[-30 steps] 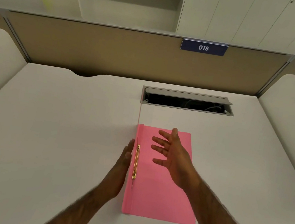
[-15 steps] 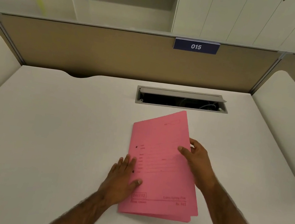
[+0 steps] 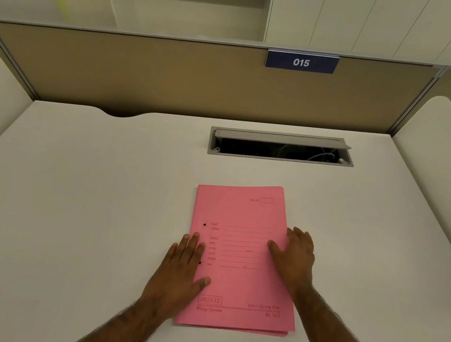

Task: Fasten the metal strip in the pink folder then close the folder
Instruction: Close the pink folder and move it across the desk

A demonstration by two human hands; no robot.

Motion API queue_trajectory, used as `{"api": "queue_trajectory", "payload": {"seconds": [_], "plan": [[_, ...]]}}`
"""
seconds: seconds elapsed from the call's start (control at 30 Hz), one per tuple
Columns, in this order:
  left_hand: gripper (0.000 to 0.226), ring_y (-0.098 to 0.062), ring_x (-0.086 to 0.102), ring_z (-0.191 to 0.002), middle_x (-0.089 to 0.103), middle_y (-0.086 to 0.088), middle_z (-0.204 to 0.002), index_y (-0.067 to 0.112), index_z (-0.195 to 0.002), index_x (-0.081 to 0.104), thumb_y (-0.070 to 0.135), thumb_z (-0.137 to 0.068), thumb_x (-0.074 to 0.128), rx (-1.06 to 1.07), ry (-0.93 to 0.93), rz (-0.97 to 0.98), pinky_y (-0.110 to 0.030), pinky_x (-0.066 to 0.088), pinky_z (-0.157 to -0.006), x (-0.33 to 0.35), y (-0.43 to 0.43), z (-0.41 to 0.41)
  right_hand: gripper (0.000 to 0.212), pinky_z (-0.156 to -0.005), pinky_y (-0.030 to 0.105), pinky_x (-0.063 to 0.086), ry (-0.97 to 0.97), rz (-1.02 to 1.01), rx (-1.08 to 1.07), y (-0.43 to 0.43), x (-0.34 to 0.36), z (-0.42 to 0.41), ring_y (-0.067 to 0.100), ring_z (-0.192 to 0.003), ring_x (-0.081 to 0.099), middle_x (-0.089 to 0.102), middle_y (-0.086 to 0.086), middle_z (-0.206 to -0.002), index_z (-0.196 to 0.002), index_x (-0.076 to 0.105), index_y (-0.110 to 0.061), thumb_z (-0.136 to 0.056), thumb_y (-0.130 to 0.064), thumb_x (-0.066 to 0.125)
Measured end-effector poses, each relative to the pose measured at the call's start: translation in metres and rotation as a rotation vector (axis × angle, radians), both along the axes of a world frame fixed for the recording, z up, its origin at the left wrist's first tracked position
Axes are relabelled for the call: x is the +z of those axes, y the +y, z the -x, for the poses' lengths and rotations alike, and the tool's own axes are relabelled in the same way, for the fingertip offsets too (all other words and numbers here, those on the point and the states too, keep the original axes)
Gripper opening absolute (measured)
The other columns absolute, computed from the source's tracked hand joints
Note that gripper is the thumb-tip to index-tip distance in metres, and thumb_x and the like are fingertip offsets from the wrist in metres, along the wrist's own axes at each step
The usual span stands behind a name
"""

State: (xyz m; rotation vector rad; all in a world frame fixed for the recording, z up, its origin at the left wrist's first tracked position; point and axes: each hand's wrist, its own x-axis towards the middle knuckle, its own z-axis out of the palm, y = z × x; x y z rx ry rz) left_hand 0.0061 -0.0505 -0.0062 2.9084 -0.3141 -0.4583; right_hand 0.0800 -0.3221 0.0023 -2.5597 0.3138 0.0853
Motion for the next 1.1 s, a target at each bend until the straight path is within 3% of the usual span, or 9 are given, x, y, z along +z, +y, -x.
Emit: {"api": "queue_trajectory", "payload": {"seconds": [0.13, 0.3, 0.37, 0.53, 0.77, 0.83, 0.93, 1.0, 1.1], "plan": [[0.081, -0.019, -0.028, -0.151, -0.03, -0.001, -0.163, 0.019, -0.158, -0.014, 0.062, -0.099, 0.019, -0.014, -0.02, -0.024, -0.039, -0.01, -0.126, -0.005, 0.003, 0.005, 0.073, -0.124, 0.052, 0.012, 0.067, 0.15, 0.127, 0.007, -0.012, 0.0, 0.034, -0.154, 0.008, 0.021, 0.012, -0.165, -0.153, 0.025, -0.011, -0.095, -0.049, 0.048], [0.074, -0.02, -0.018, -0.154, -0.017, -0.003, -0.168, 0.014, -0.16, 0.008, 0.056, -0.101, 0.022, -0.054, -0.11, -0.054, -0.038, -0.012, -0.125, -0.006, 0.0, -0.002, 0.08, -0.121, 0.055, -0.011, 0.043, 0.258, 0.307, 0.043, -0.024, 0.027, 0.03, -0.151, -0.025, -0.022, 0.008, -0.166, -0.157, -0.012, -0.025, -0.095, -0.068, 0.015], [0.073, -0.02, -0.016, -0.154, -0.014, -0.002, -0.168, 0.014, -0.16, 0.009, 0.055, -0.101, 0.021, -0.06, -0.122, -0.048, -0.038, -0.011, -0.125, -0.006, 0.001, -0.014, 0.078, -0.119, 0.057, -0.018, 0.049, 0.311, 0.369, 0.057, -0.033, 0.04, 0.028, -0.148, -0.033, -0.032, 0.006, -0.162, -0.153, -0.024, -0.032, -0.093, -0.073, 0.005], [0.079, -0.019, -0.025, -0.152, -0.022, 0.0, -0.166, 0.018, -0.158, -0.015, 0.061, -0.1, 0.016, 0.005, -0.068, -0.031, -0.041, -0.01, -0.125, -0.01, 0.001, -0.05, 0.08, -0.119, 0.06, -0.015, 0.017, 0.39, 0.355, 0.066, -0.043, 0.044, 0.028, -0.15, -0.027, -0.026, 0.007, -0.165, -0.155, -0.02, -0.031, -0.093, -0.075, 0.005], [0.081, -0.024, -0.022, -0.152, -0.029, -0.004, -0.164, 0.018, -0.156, -0.02, 0.061, -0.1, 0.019, 0.152, -0.066, 0.05, -0.04, -0.005, -0.126, -0.015, -0.016, -0.054, 0.079, -0.12, 0.061, -0.007, 0.009, 0.399, 0.352, 0.066, -0.043, 0.047, 0.03, -0.153, -0.019, -0.017, 0.008, -0.167, -0.158, -0.011, -0.029, -0.095, -0.072, 0.01], [0.082, -0.028, -0.007, -0.156, -0.016, -0.01, -0.168, 0.014, -0.159, -0.013, 0.057, -0.101, 0.027, 0.319, -0.054, 0.099, -0.039, 0.003, -0.127, -0.011, -0.027, -0.046, 0.079, -0.12, 0.061, -0.008, 0.016, 0.388, 0.355, 0.067, -0.043, 0.048, 0.029, -0.152, -0.02, -0.019, 0.007, -0.167, -0.157, -0.012, -0.029, -0.095, -0.073, 0.01], [0.077, -0.03, 0.041, -0.137, 0.035, -0.016, -0.154, 0.007, -0.158, 0.013, 0.048, -0.1, 0.044, 0.545, -0.147, 0.096, -0.039, 0.037, -0.113, 0.001, -0.041, -0.036, 0.079, -0.12, 0.06, -0.011, 0.023, 0.375, 0.353, 0.067, -0.041, 0.047, 0.028, -0.152, -0.023, -0.021, 0.006, -0.166, -0.157, -0.015, -0.03, -0.095, -0.073, 0.01], [0.072, -0.027, 0.05, -0.122, 0.048, -0.012, -0.139, 0.006, -0.154, 0.022, 0.042, -0.099, 0.051, 0.612, -0.151, 0.106, -0.038, 0.045, -0.102, 0.008, -0.043, -0.035, 0.078, -0.12, 0.059, -0.012, 0.027, 0.377, 0.354, 0.066, -0.041, 0.047, 0.027, -0.151, -0.025, -0.022, 0.006, -0.166, -0.156, -0.016, -0.03, -0.095, -0.072, 0.009], [0.061, -0.03, 0.051, -0.124, 0.051, -0.014, -0.136, 0.007, -0.15, 0.034, 0.028, -0.098, 0.057, 0.782, -0.094, 0.346, -0.042, 0.047, -0.1, 0.016, -0.038, -0.039, 0.077, -0.12, 0.058, -0.014, 0.033, 0.38, 0.355, 0.065, -0.04, 0.046, 0.025, -0.15, -0.029, -0.028, 0.004, -0.164, -0.155, -0.021, -0.032, -0.095, -0.072, 0.005]]}}
